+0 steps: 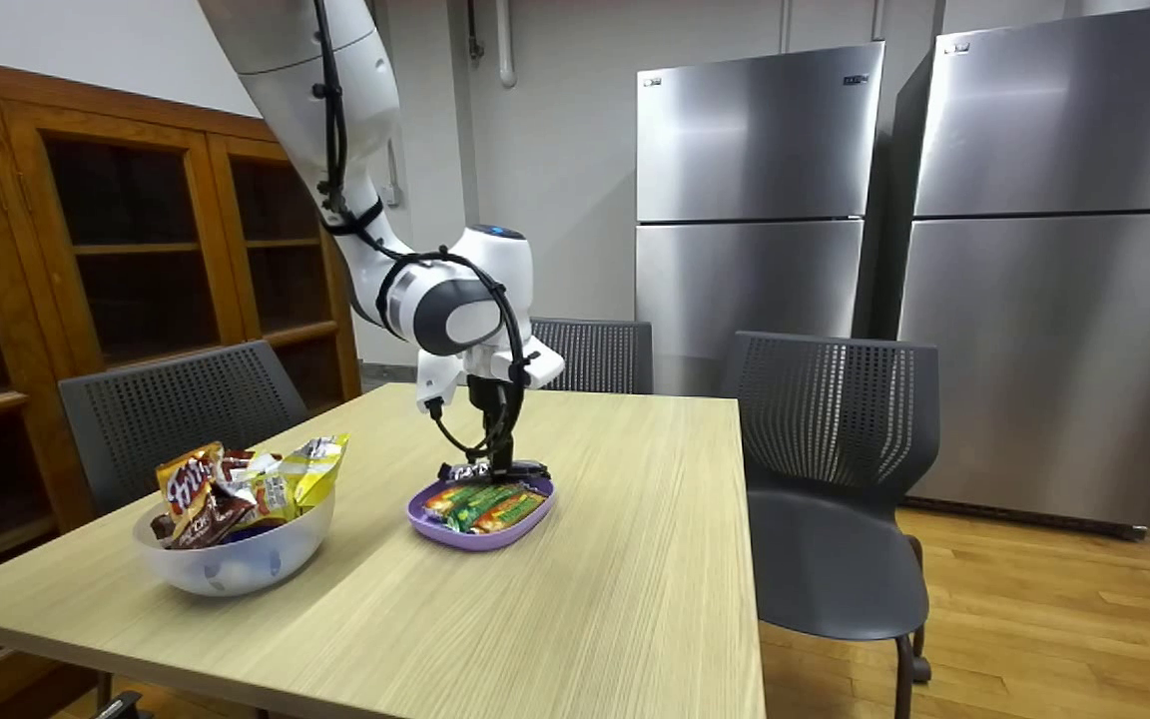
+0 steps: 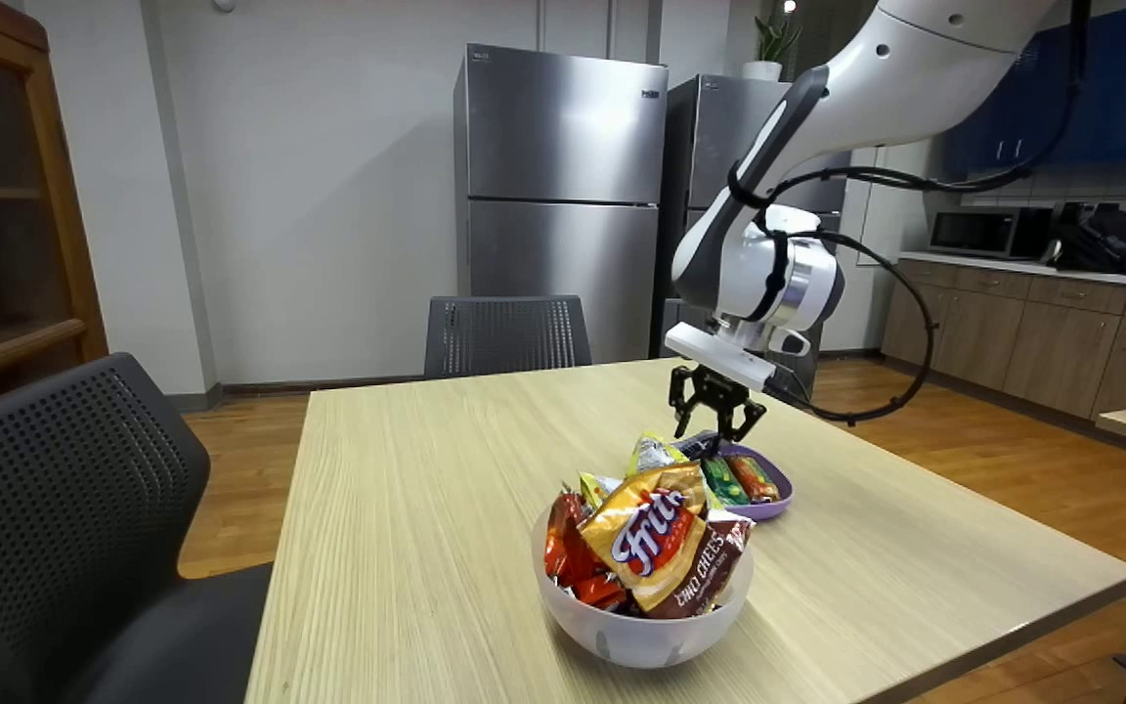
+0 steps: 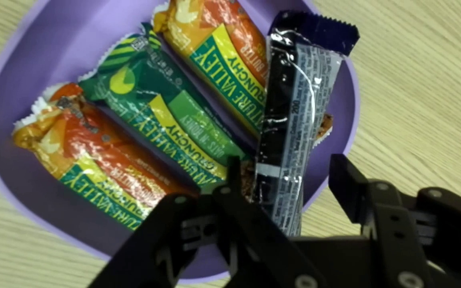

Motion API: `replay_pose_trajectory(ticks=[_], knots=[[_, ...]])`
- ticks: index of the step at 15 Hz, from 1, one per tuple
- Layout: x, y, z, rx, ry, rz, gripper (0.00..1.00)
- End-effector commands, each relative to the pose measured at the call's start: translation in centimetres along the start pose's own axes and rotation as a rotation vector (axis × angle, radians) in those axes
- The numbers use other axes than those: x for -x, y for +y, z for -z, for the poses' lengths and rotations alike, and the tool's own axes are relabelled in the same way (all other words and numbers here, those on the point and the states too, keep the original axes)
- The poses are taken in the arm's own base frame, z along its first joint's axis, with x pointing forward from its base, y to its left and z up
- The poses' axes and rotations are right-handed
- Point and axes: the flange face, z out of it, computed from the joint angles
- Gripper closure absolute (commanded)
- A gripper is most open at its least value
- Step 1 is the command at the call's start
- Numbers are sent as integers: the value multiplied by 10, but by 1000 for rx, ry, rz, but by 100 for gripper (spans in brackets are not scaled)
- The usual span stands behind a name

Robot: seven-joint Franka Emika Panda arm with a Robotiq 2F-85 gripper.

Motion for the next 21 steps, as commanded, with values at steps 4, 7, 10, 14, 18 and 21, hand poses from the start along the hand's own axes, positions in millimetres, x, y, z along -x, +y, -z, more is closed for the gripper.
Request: replay_pose_trajectory(ticks=[4,7,10,14,18,21], knots=[[22,17,43,-38,-69,94,0],[34,34,60,-54,-105,174,0],[44,56,76,-59,-118,228,0],[59,87,87,-24,-154,296,0],[78,104,91,-19,-143,403,0],[93,123,105,-6,-125,507,0]])
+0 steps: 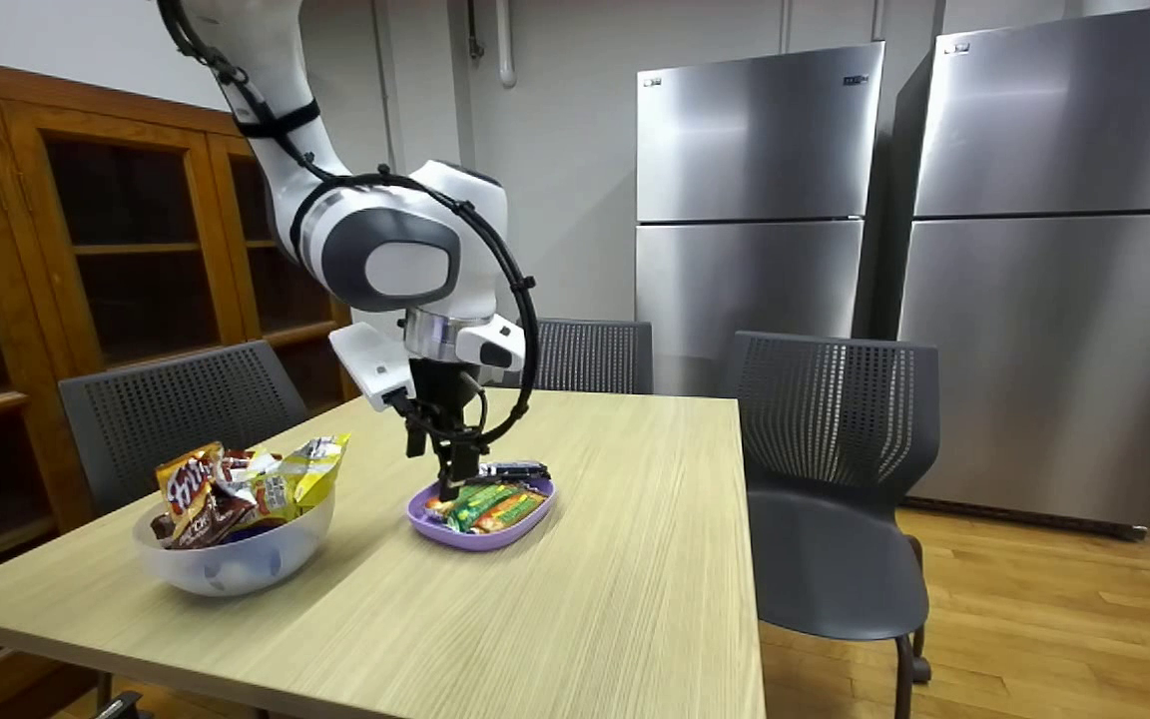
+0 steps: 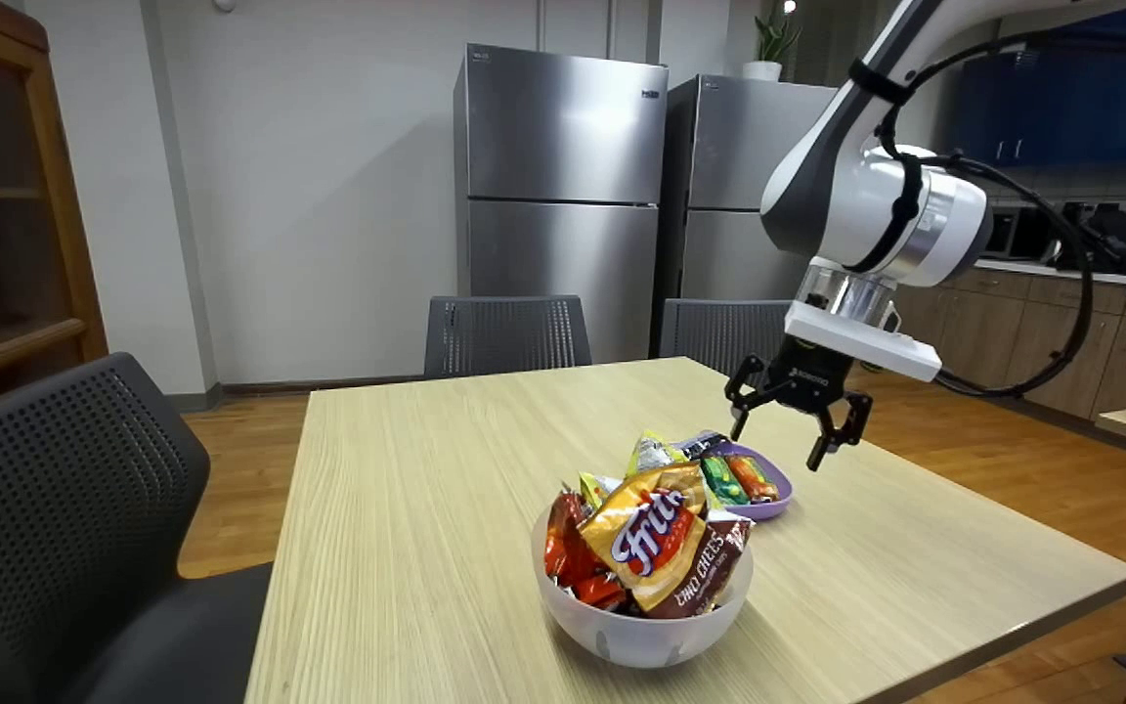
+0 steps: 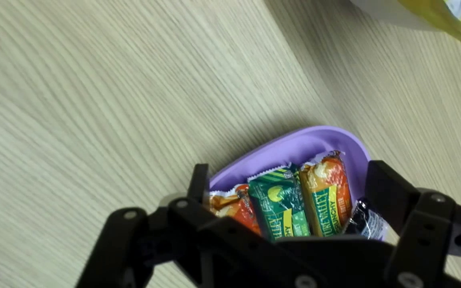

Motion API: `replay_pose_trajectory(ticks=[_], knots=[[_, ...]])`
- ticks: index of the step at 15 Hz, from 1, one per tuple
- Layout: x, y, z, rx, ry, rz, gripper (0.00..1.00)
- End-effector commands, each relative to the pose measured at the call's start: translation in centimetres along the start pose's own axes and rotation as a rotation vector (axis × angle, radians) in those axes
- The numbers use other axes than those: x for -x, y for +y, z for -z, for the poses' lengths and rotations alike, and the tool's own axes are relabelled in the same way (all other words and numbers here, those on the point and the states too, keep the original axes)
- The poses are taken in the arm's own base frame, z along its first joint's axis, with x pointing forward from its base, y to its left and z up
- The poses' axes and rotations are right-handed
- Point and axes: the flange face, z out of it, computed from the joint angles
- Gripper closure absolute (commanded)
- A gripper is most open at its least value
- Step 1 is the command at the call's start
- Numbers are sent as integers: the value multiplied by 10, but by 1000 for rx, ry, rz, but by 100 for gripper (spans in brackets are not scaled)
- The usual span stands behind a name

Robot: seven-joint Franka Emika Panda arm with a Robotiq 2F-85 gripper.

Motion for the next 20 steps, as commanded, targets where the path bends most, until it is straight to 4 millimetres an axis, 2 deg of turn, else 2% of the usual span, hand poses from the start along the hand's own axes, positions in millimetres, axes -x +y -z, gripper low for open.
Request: replay_pose_trajectory(ticks=[1,7,13,20], knots=[[38,15,24,18,34,132,0],[70,24,50,9,42,318,0],[76,21,61,-21,15,445,0],[74,21,58,-22,7,459,0]])
